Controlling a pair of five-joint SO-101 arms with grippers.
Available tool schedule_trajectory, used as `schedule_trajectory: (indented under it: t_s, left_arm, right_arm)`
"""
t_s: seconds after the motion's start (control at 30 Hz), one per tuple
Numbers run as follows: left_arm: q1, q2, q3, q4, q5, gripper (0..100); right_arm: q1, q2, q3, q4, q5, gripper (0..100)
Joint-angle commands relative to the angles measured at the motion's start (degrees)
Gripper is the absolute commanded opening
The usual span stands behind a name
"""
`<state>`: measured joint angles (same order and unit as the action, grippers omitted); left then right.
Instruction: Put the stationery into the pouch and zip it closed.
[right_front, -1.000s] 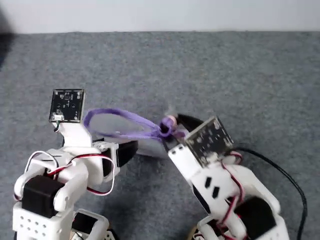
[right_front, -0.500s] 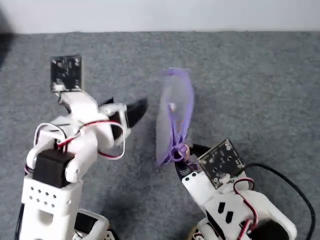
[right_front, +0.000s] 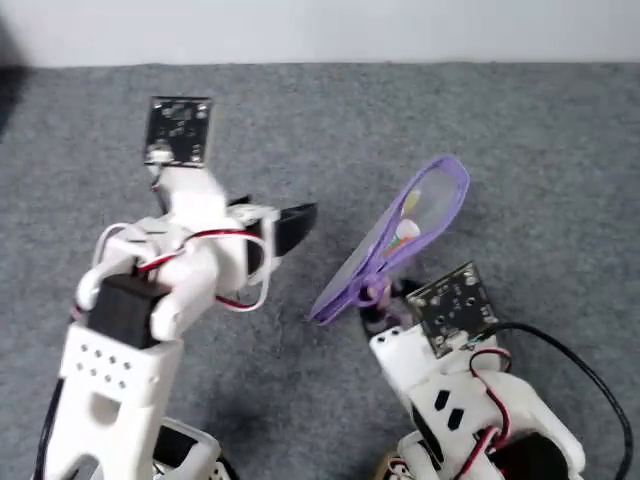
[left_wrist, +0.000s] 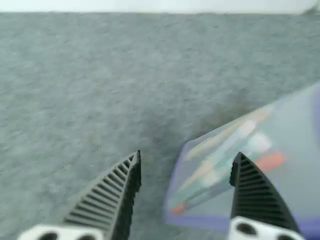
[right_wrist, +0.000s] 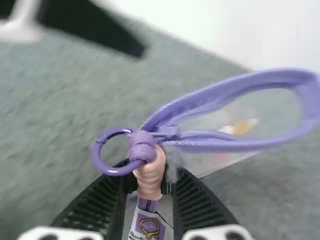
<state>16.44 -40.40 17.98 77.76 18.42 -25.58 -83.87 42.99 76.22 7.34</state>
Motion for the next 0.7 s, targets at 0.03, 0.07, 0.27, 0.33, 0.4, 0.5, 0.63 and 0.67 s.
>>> schedule_trajectory:
  t_s: [0.03, 0.07, 0.27, 0.33, 0.4, 0.5, 0.63, 0.67]
  left_arm:
    - [-1.58, -4.66, -3.38, 6.86, -6.33, 28]
    - [-1.49, -4.84, -3.30, 8.00, -7.21, 28]
    - [4.57, -5.36, 1.71, 12.31, -10.11, 36]
    - [6.51, -5.36, 4.00, 12.13, -10.11, 37]
    - [8.00, -5.36, 5.58, 11.96, -10.11, 37]
    - [10.29, -5.36, 7.60, 10.55, -10.11, 37]
    - [9.49, -5.36, 10.42, 6.42, -10.29, 37]
    - [8.18, -5.36, 11.21, 5.10, -10.37, 37]
  right_arm:
    - [5.58, -0.13, -0.09, -5.32, 2.90, 0.7]
    - [5.93, -0.04, -0.09, -5.93, 2.90, 0.7]
    - [6.11, 0.31, 0.88, -9.63, 2.81, 0.7]
    - [6.11, 0.31, 1.14, -10.33, 2.90, 0.7]
    - [6.11, 0.31, 1.23, -10.33, 2.99, 0.7]
    - [6.11, 0.31, 1.23, -10.33, 3.16, 0.7]
    - [6.11, 0.31, 1.23, -9.71, 2.73, 0.7]
    - [6.11, 0.31, 1.23, -9.71, 2.29, 0.7]
